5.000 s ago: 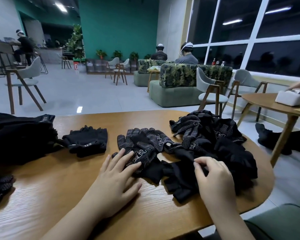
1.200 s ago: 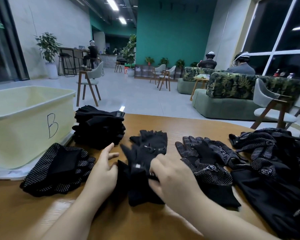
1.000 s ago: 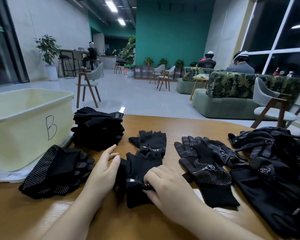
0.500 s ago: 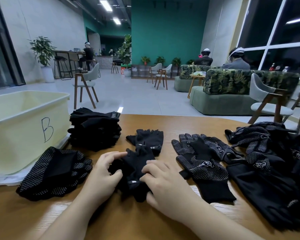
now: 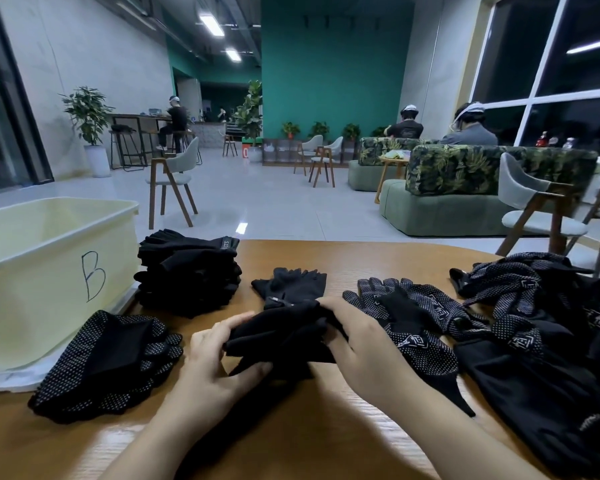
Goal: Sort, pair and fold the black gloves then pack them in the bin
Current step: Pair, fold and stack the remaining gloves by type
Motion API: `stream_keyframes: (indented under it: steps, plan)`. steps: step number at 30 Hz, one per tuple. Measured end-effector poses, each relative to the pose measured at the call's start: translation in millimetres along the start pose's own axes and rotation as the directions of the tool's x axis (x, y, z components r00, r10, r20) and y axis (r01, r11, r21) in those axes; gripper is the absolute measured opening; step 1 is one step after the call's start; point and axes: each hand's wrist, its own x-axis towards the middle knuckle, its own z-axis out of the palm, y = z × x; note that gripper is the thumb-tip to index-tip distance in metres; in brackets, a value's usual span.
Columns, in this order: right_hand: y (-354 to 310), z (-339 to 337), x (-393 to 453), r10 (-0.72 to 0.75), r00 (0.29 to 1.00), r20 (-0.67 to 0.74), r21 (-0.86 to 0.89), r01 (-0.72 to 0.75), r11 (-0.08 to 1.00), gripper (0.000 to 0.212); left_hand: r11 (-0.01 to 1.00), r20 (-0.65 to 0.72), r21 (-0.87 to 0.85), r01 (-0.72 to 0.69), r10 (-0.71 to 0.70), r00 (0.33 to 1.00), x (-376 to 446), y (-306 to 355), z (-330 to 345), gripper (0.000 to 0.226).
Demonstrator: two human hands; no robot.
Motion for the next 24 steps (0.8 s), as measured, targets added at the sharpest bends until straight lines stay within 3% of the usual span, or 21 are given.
stream_keyframes:
  steps: [3,5,7,10,12,13,15,17,19,21,24]
  plan:
    - [-3.6,0.8,1.9,-0.074,0.997,0.002,-0.049,0.074,0.996,0.033,0.988,-0.115,0.111,-0.112,0.125,0.986,1.8,-0.8,1.1,0.044]
    - [0.7,1.3,4.2,-0.159,0.984,-0.084,-0.231,0.136,0.963,0.037,0.982,-0.207,0.113,-0.149,0.17,0.963,2.3,-2.7,-1.2,0.048]
    - [3.6,-1.2,7.4,-0.153,0.979,-0.134,-0.357,0.096,0.929,0.037,0.984,-0.262,0.039,-0.175,0.179,0.948,0.5,0.8,-4.2,0.045]
    - [-2.2,-6.4,11.2,-0.03,0.994,-0.108,-0.253,0.001,0.968,0.037,0.971,-0.28,-0.046,-0.234,0.212,0.936,-1.8,12.3,-7.1,0.029]
    - [-2.4,-7.6,14.6,-0.009,0.998,-0.07,-0.12,0.001,0.993,0.041,0.965,-0.302,0.07,-0.252,0.262,0.917,1.6,13.6,-6.5,0.034]
    - [-2.6,-8.2,17.0,-0.009,0.998,-0.067,-0.059,0.005,0.998,0.047,0.96,-0.324,0.156,-0.232,0.272,0.906,4.6,12.5,-7.0,0.037]
    - [-3.1,-7.5,23.3,0.015,0.997,-0.072,0.051,-0.011,0.999,0.063,0.977,-0.388,0.19,-0.095,0.164,0.907,9.6,15.8,-11.5,0.047]
    - [-3.8,-4.7,30.2,0.024,0.998,-0.064,0.131,-0.016,0.991,0.071,0.996,-0.385,0.089,-0.02,0.053,0.922,14.6,21.6,-18.6,0.035]
    - [-6.8,-1.2,37.0,0.005,0.999,-0.051,0.184,0.004,0.983,0.061,0.983,-0.309,-0.182,-0.012,-0.046,0.95,20.9,25.7,-27.4,0.039]
    - [-9.9,1.3,44.8,-0.026,0.999,-0.032,0.222,0.033,0.974,0.051,0.882,-0.201,-0.47,0.002,-0.109,0.974,29.3,31.3,-37.6,0.038]
    - [-12.0,7.0,57.4,-0.046,0.999,0.006,0.245,0.043,0.969,0.056,0.739,-0.141,-0.673,0.019,-0.153,0.978,42.9,34.0,-55.2,0.034]
